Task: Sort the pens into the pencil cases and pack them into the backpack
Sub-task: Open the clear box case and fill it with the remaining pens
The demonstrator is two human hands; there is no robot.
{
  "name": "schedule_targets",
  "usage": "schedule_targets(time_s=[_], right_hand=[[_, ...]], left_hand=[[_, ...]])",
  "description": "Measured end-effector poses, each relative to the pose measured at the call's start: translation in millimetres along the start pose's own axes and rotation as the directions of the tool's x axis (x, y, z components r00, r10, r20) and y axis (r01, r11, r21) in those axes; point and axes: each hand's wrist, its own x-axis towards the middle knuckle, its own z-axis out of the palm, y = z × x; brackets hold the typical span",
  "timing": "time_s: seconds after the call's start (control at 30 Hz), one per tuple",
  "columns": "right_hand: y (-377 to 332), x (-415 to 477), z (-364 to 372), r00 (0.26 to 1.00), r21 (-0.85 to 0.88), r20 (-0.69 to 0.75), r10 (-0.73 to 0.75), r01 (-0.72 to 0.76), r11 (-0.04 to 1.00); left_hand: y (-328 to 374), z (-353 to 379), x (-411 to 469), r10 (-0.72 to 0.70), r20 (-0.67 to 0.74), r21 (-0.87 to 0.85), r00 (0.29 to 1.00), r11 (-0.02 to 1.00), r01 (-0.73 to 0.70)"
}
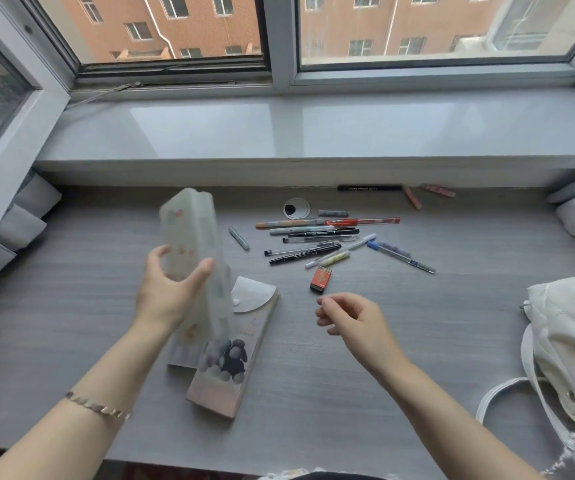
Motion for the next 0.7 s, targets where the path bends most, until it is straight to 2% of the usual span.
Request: schedule_targets(time_s=[0.07, 0.13, 0.23, 0.4, 0.53, 0.63, 0.7], right_hand=[[-12.1, 0.2, 4.4, 0.999, 0.078, 0.040, -0.003, 0.000, 0.997], [-18.2, 0.1, 7.2, 0.992, 0.153, 0.124, 0.024, -0.043, 0.987], [-17.3, -6.2, 5.0, 0.980, 0.211, 0.197, 0.027, -0.069, 0.975], [-5.1, -16.6, -10.4, 0.981, 0.259, 0.188, 0.044, -0.093, 0.961], [0.1, -17.9, -14.6, 0.976, 0.239, 0.212, 0.046, -0.097, 0.966], [4.7, -18.4, -18.2, 0.984, 0.122, 0.173, -0.049, 0.028, 0.992], [8.9, -21.2, -18.0, 0.984, 0.005, 0.133, -0.116, 0.117, 0.993]], left_hand=[[18.1, 15.8, -25.4, 0.001, 0.215, -0.152, 0.977, 0.988, 0.033], [23.4, 35.8, -45.9, 0.024, 0.400, -0.280, 0.916, 0.955, 0.097], [21.7, 61.5, -70.9, 0.067, 0.536, -0.332, 0.842, 0.933, 0.138], [10.9, 80.2, -87.5, 0.055, 0.548, -0.337, 0.835, 0.928, 0.160], [11.9, 79.3, -98.6, 0.112, 0.472, -0.279, 0.875, 0.960, 0.028], [9.6, 74.6, -98.2, 0.191, 0.409, -0.192, 0.892, 0.974, -0.120], [6.9, 73.3, -97.6, 0.223, 0.392, -0.176, 0.892, 0.970, -0.165]])
